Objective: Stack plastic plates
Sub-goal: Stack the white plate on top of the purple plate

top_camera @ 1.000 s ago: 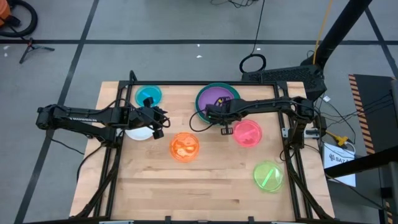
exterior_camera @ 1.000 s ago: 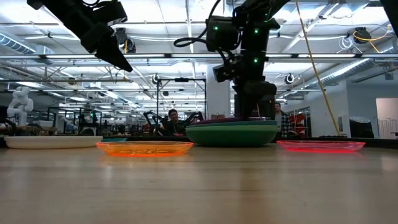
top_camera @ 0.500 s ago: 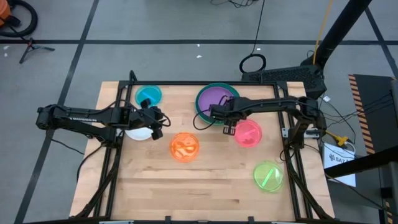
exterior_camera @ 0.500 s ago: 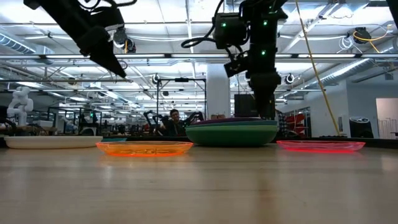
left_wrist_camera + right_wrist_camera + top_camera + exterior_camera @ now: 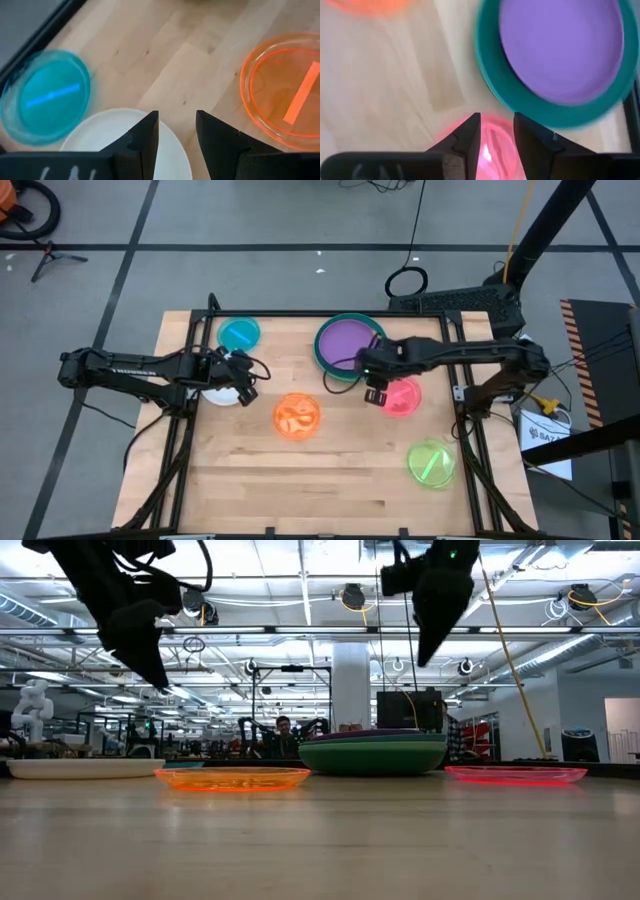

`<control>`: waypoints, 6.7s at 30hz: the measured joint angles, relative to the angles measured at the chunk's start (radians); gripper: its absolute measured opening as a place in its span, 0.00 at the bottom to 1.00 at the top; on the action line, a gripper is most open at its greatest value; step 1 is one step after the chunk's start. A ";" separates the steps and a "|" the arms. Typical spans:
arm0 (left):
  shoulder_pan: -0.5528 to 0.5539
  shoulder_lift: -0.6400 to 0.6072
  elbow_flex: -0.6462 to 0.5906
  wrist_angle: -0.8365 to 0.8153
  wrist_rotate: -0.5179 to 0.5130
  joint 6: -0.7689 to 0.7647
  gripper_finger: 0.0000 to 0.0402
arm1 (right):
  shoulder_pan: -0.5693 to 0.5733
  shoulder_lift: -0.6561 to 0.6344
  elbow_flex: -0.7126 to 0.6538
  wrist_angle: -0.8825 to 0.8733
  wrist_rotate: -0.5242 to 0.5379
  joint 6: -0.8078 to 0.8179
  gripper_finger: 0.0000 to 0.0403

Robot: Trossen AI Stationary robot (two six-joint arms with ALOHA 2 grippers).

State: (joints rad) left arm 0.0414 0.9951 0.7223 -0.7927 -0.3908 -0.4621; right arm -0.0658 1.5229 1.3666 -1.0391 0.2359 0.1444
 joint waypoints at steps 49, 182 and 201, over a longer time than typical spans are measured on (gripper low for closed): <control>-0.047 0.412 0.000 -0.026 0.087 -0.372 0.34 | 0.092 -0.428 -0.492 0.833 -0.002 -0.329 0.27; 0.158 0.974 0.831 0.402 0.322 0.689 0.04 | 0.094 -0.733 -0.647 0.654 -0.003 -0.180 0.27; 0.176 1.041 0.830 0.368 0.341 0.707 0.04 | 0.094 -0.749 -0.655 0.661 -0.002 -0.190 0.27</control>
State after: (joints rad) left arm 0.2176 2.0356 1.5520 -0.4247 -0.0502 0.2449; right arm 0.0280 0.7742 0.7113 -0.3780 0.2337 -0.0460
